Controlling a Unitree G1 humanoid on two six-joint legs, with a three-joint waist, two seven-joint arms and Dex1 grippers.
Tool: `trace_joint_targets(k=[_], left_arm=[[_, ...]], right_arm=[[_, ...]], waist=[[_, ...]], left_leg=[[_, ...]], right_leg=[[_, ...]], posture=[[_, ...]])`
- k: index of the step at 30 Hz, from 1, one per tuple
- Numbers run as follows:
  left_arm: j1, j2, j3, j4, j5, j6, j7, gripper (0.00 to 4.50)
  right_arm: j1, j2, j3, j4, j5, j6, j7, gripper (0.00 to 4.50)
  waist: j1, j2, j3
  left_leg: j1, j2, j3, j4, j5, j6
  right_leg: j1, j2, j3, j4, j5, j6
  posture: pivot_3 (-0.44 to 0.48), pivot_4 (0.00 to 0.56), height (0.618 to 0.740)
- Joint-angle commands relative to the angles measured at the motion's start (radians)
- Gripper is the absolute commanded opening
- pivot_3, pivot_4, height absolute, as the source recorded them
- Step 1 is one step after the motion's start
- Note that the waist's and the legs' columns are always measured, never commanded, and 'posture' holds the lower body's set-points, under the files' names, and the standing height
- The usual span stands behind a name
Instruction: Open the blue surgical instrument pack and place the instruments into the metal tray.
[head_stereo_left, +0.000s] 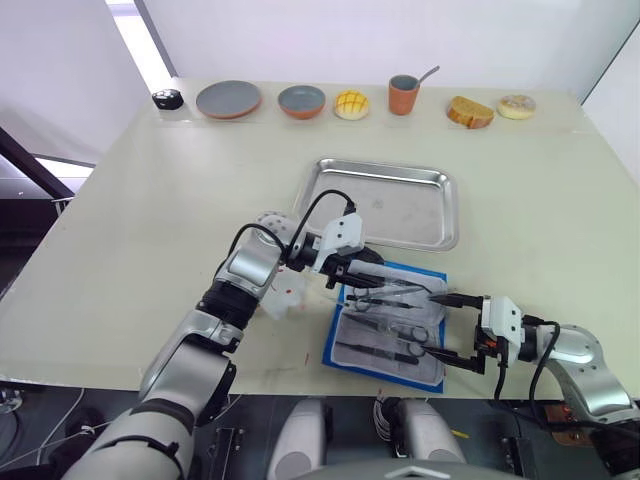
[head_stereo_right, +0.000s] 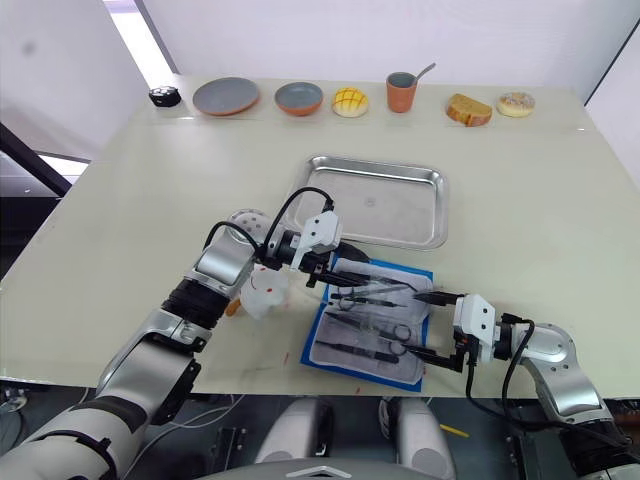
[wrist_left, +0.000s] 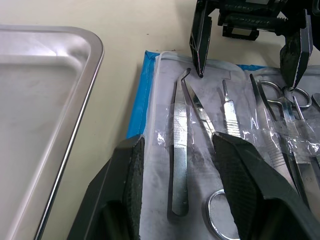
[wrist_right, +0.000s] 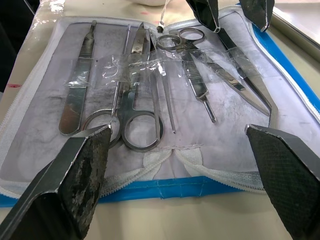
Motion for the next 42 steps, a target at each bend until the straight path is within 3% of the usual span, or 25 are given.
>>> trace_joint_targets(k=[1, 3, 5, 27, 42], left_arm=[[-0.006, -0.003, 0.003, -0.029, 0.009, -0.011, 0.003, 2.31], [-0.006, -0.005, 0.003, -0.03, 0.01, -0.005, 0.002, 2.31], [-0.008, -0.008, 0.002, -0.027, 0.015, -0.008, 0.006, 1.78], [0.023, 0.005, 0.01, -0.047, 0.014, -0.024, -0.051, 1.78], [-0.024, -0.024, -0.017, 0.056, 0.111, -0.088, 0.013, 1.78]], right_arm=[[0.03, -0.009, 0.019, 0.063, -0.071, 0.033, -0.022, 4.5], [0.029, -0.009, 0.018, 0.063, -0.071, 0.034, -0.023, 4.5], [0.028, -0.009, 0.018, 0.062, -0.071, 0.036, -0.024, 4.5], [0.039, -0.01, 0.023, 0.057, -0.071, 0.047, -0.033, 4.5], [0.048, -0.016, 0.021, 0.049, -0.069, 0.05, -0.037, 4.5]], waist=[[0.0, 0.0, 0.0], [0.0, 0.0, 0.0], [0.0, 0.0, 0.0], [0.0, 0.0, 0.0], [0.0, 0.0, 0.0]], left_leg=[[0.0, 0.0, 0.0, 0.0, 0.0, 0.0], [0.0, 0.0, 0.0, 0.0, 0.0, 0.0], [0.0, 0.0, 0.0, 0.0, 0.0, 0.0], [0.0, 0.0, 0.0, 0.0, 0.0, 0.0], [0.0, 0.0, 0.0, 0.0, 0.0, 0.0]], right_leg=[[0.0, 0.0, 0.0, 0.0, 0.0, 0.0], [0.0, 0.0, 0.0, 0.0, 0.0, 0.0], [0.0, 0.0, 0.0, 0.0, 0.0, 0.0], [0.0, 0.0, 0.0, 0.0, 0.0, 0.0], [0.0, 0.0, 0.0, 0.0, 0.0, 0.0]], posture=[[0.0, 0.15, 0.74], [0.0, 0.15, 0.74], [0.0, 0.15, 0.74], [0.0, 0.15, 0.74], [0.0, 0.15, 0.74]])
